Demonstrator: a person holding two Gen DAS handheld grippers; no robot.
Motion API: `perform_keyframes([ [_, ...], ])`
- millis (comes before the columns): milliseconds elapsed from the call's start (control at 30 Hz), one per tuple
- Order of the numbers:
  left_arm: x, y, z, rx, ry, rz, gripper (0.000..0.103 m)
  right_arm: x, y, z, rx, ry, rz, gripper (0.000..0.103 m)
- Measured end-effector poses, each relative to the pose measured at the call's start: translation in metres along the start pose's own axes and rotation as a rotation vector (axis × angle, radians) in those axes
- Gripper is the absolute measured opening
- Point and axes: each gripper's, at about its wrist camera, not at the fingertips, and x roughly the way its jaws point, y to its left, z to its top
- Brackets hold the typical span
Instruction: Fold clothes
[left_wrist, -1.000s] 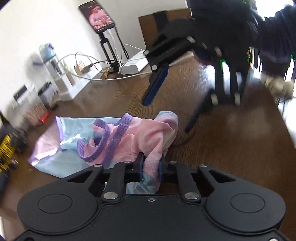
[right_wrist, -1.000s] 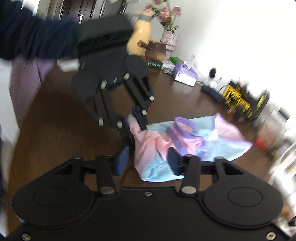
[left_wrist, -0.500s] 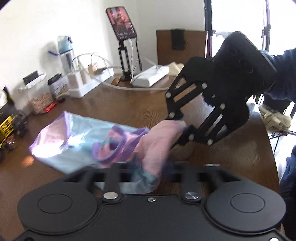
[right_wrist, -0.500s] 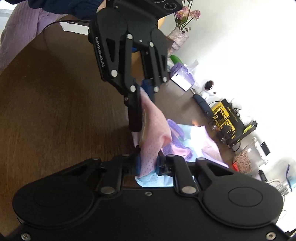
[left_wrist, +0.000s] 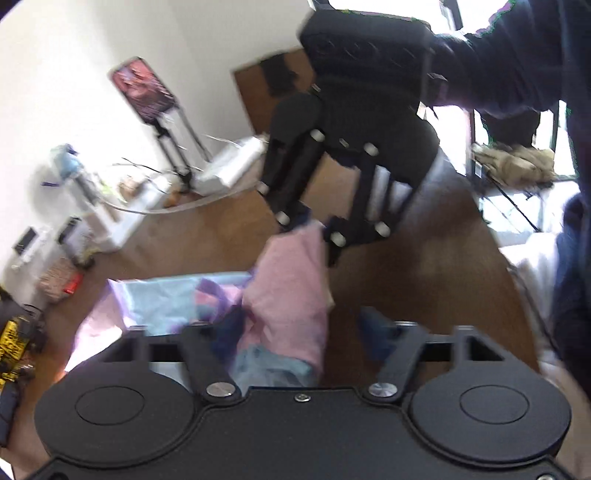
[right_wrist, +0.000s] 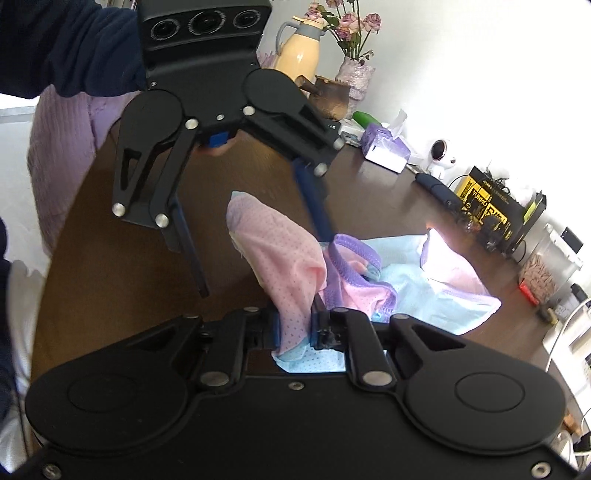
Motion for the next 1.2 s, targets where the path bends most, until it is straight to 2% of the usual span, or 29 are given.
perform_keyframes([
  [100,-0.009,-0.015,0.002,-0.015,-0.001,-0.071,0.016,-0.014,0.018,-0.002,0.002,0.009,0.059,0.017],
  [167,-0.017,-0.018,0.003,-0.059,-0.013,-0.149,0.013,-0.023,0.027,-0.002,0.005,0.013,0.107,0.017],
  [300,-0.029,-0.011,0.002,-0.198,-0.058,-0.335,0.012,-0.046,0.034,0.001,0.086,-0.003,0.265,0.017],
  [333,-0.029,-0.009,0.001,-0.223,-0.069,-0.353,0.012,-0.051,0.031,0.002,0.129,-0.008,0.31,0.017],
  [467,-0.033,0.008,-0.003,-0.299,-0.122,-0.367,0.011,-0.055,0.011,0.001,0.257,-0.025,0.397,0.017],
  [600,-0.034,0.023,-0.009,-0.352,-0.143,-0.375,0.011,-0.052,-0.016,0.001,0.361,-0.042,0.477,0.017],
  [867,-0.023,0.058,-0.024,-0.483,-0.16,-0.363,0.011,-0.007,-0.074,-0.013,0.61,-0.015,0.68,0.018],
  [1000,-0.021,0.082,-0.041,-0.58,-0.192,-0.364,0.011,0.013,-0.097,-0.023,0.727,-0.007,0.769,0.02],
  [1200,-0.017,0.108,-0.067,-0.688,-0.204,-0.307,0.011,0.032,-0.124,-0.033,0.839,-0.007,0.779,0.023],
])
